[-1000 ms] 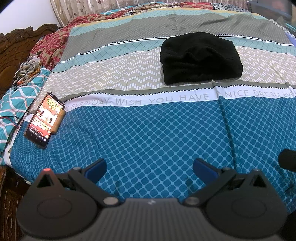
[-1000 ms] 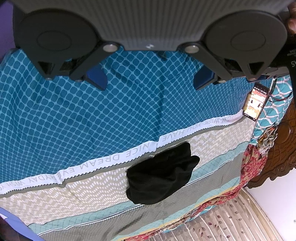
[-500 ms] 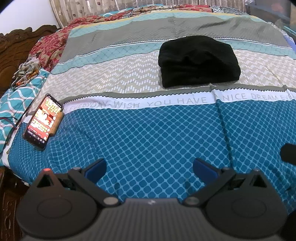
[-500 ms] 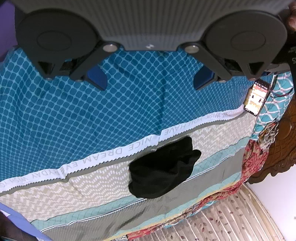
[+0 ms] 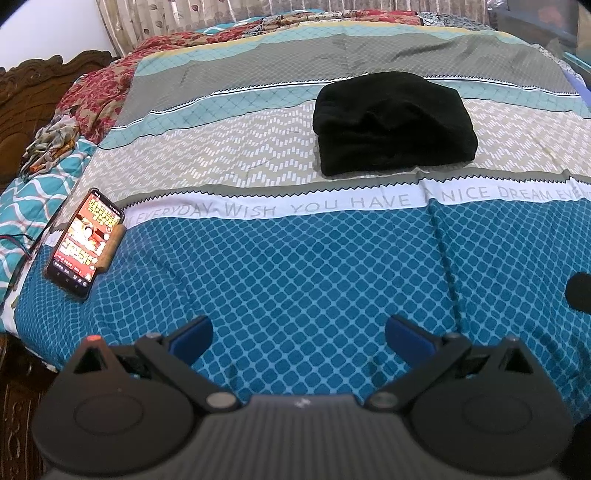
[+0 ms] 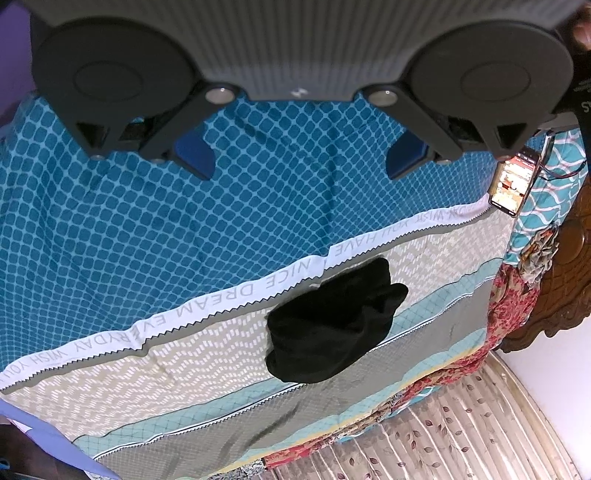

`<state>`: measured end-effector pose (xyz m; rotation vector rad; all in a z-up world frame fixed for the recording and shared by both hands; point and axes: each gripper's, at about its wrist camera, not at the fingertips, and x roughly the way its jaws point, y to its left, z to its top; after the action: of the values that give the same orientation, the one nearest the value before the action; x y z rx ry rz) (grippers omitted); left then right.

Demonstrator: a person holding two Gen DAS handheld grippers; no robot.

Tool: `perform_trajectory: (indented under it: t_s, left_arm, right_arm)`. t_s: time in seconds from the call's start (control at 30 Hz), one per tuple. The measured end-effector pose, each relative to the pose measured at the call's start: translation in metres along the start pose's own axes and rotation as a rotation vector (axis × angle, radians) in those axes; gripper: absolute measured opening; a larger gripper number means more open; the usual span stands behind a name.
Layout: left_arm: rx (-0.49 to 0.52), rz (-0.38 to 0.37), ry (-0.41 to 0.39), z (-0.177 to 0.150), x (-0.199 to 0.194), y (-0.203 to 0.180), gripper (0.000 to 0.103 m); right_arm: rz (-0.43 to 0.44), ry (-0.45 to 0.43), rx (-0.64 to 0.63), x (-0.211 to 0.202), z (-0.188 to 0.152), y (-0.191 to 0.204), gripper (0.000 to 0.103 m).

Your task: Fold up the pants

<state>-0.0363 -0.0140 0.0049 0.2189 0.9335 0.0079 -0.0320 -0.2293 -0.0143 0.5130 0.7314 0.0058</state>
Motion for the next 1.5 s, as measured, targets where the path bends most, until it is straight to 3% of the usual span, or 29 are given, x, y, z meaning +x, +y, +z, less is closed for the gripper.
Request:
perform_trajectory:
  t_s: [1.17,1.5]
  left_arm:
    - [-0.027,0.016,-0.076,0.012,-0.016,0.012,0.103]
    - [-0.033,0.031,-0.088,0.018,-0.022,0.017,0.103]
  right_arm:
    - [-0.006,-0.141,-0.113,-0.016,0.004,0.018,0.1]
    - [0.067,-0.159,-0.134,-0.031,0.026,0.041,0.1]
